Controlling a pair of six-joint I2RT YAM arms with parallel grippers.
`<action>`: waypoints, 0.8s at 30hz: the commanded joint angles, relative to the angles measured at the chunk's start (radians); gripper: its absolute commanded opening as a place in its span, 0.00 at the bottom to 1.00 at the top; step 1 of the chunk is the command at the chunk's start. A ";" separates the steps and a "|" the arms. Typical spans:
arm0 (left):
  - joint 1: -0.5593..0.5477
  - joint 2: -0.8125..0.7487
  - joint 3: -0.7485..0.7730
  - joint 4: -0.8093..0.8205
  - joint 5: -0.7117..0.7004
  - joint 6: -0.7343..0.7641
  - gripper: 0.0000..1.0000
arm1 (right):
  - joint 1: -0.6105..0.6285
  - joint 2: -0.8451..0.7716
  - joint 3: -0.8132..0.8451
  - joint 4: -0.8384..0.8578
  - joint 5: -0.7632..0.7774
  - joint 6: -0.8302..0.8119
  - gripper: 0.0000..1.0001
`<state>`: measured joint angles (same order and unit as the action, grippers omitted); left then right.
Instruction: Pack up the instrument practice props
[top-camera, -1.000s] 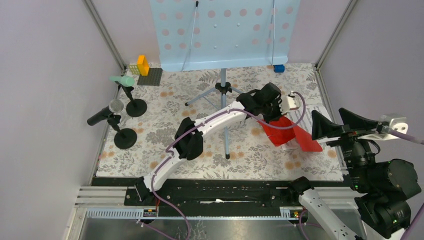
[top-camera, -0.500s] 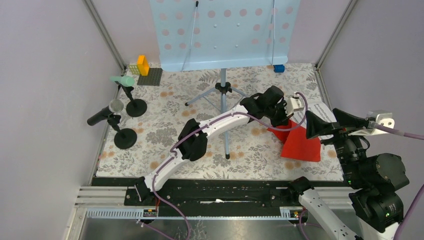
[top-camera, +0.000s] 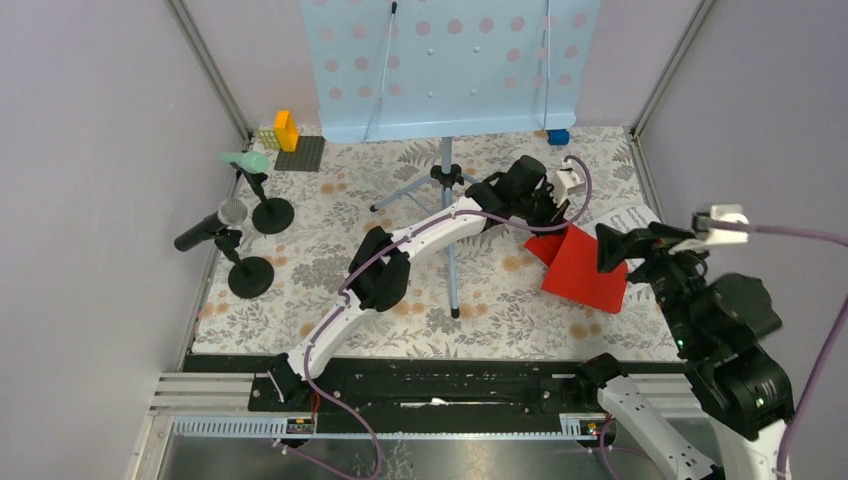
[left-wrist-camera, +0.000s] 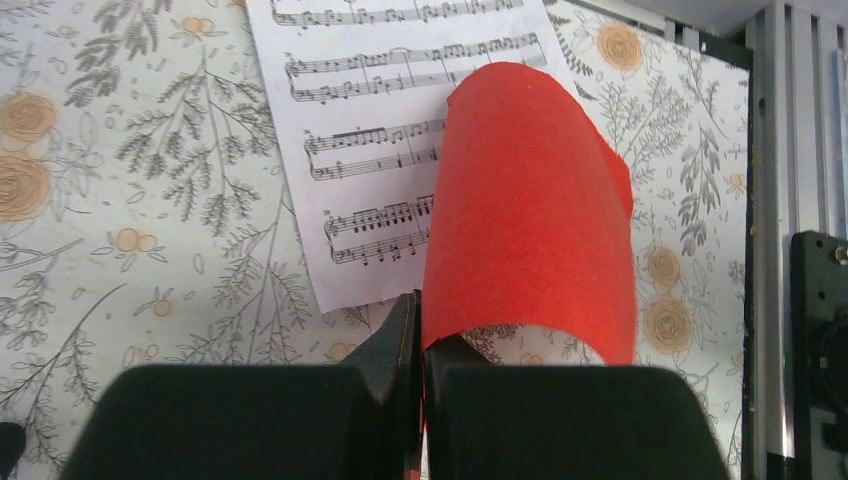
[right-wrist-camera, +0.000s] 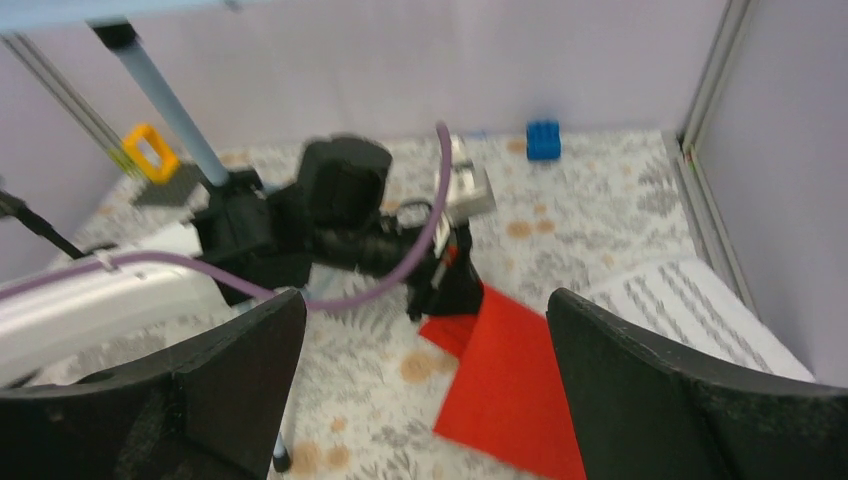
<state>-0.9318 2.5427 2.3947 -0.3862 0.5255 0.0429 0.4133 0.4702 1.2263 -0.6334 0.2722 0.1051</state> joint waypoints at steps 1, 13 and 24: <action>0.007 -0.006 0.021 0.106 0.018 -0.106 0.00 | 0.004 0.134 0.034 -0.176 0.043 0.049 0.97; 0.075 0.106 0.002 0.241 0.018 -0.318 0.08 | 0.005 0.249 -0.118 -0.285 0.075 0.238 0.98; 0.080 0.165 0.000 0.234 0.005 -0.340 0.17 | 0.005 0.318 -0.312 -0.114 -0.060 0.404 0.93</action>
<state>-0.8577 2.6789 2.3943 -0.2062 0.5201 -0.2775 0.4133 0.7563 1.0012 -0.8593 0.2962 0.4068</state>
